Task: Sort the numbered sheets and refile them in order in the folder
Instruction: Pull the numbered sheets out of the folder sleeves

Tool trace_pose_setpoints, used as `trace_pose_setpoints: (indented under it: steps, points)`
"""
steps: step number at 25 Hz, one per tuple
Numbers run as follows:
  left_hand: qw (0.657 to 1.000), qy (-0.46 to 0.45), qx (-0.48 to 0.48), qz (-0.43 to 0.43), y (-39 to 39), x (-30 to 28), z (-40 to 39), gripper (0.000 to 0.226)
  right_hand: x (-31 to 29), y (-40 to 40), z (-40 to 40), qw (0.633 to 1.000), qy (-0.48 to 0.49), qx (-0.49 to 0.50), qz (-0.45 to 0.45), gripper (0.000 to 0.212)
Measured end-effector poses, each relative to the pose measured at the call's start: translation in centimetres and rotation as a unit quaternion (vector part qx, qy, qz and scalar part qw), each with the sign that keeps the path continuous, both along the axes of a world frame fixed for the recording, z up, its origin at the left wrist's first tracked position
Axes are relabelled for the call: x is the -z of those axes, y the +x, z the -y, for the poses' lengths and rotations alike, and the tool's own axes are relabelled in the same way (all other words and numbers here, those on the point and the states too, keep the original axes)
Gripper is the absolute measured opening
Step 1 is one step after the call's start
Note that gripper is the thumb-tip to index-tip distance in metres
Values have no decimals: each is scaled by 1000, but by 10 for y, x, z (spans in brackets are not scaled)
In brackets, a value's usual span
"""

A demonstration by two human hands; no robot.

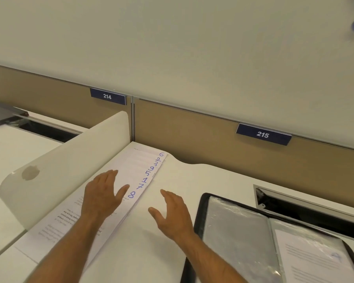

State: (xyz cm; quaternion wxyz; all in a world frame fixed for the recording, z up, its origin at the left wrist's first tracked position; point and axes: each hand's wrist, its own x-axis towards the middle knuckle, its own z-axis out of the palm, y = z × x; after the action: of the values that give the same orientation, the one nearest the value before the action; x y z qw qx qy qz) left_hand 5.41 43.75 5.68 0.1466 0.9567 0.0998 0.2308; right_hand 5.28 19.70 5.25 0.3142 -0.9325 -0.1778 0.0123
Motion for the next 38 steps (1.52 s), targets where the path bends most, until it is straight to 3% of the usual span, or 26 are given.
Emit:
trace_pose_setpoints:
  steps: [5,10,17,21,27,29,35,38]
  points:
    - [997,15,69,-27,7,-6,84,90,1,-7,86,989,-123,50,57,92]
    - [985,31,163,-46,3,6,180,97,18,-27,186,971,-198,127,48,93]
    - [959,35,269,-81,-20,27,303,103,34,-70,317,948,-237,213,-10,103]
    - [940,63,305,-136,-32,47,351,94,48,-94,372,937,-242,245,-50,104]
    - [931,86,311,-173,-50,69,392,95,66,-119,423,919,-268,273,-95,113]
    - [920,83,315,-219,-55,75,396,91,68,-124,430,920,-253,282,-101,115]
    - [918,91,308,-235,-62,92,395,86,65,-121,445,916,-227,316,-93,122]
    - [919,92,307,-229,-62,93,394,84,52,-117,452,893,-188,396,-104,95]
